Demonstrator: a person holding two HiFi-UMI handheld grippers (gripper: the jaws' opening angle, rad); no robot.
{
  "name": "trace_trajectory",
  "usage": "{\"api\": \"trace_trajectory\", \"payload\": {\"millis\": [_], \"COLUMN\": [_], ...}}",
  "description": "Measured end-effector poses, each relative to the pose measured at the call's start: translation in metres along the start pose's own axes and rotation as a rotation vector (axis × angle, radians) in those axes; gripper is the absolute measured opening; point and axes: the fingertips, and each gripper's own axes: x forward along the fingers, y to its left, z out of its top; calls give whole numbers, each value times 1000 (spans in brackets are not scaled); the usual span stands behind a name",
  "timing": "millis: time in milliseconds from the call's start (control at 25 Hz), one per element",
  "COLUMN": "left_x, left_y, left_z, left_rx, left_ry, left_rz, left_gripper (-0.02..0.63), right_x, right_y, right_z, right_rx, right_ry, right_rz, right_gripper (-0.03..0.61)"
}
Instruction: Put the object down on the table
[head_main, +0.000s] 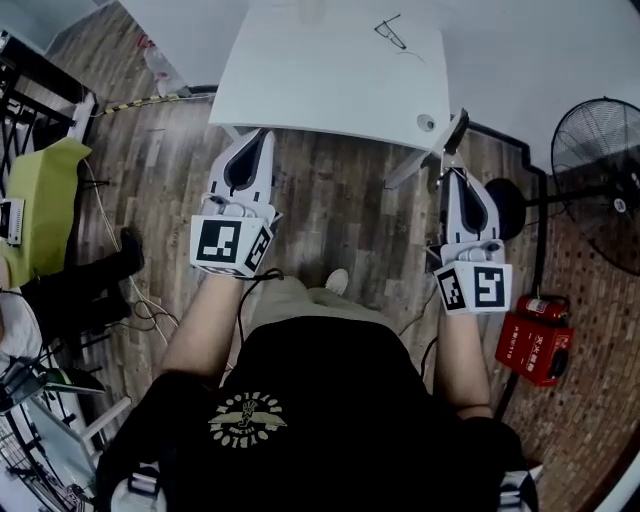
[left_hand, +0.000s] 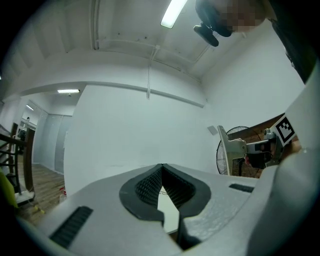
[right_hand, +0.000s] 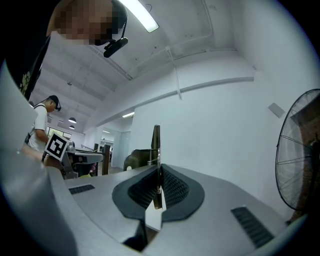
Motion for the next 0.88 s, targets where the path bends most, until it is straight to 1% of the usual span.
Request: {"api": "trace_trajectory", "payload": {"millis": [120, 280, 400, 600, 880], "left_x": [4, 7, 15, 39, 78], "left_y": [0, 12, 24, 43, 77], "left_z": [0, 0, -1, -1, 1], "left_rx": [-2, 3, 7, 3, 5], "left_ry": [9, 8, 10, 5, 4], "left_rz": [0, 16, 13, -10, -30], "left_gripper": [6, 6, 6, 6, 6], "right_x": [7, 22, 38, 64, 116], "right_y": [-3, -3, -2, 0, -2], "right_z": [-1, -2, 0, 5, 0], "right_rx": [14, 18, 15, 4, 17], "right_ry": [3, -3, -6, -10, 4], "right_rz": [9, 21, 18, 9, -7], "right_gripper": [2, 2, 2, 2, 2]}}
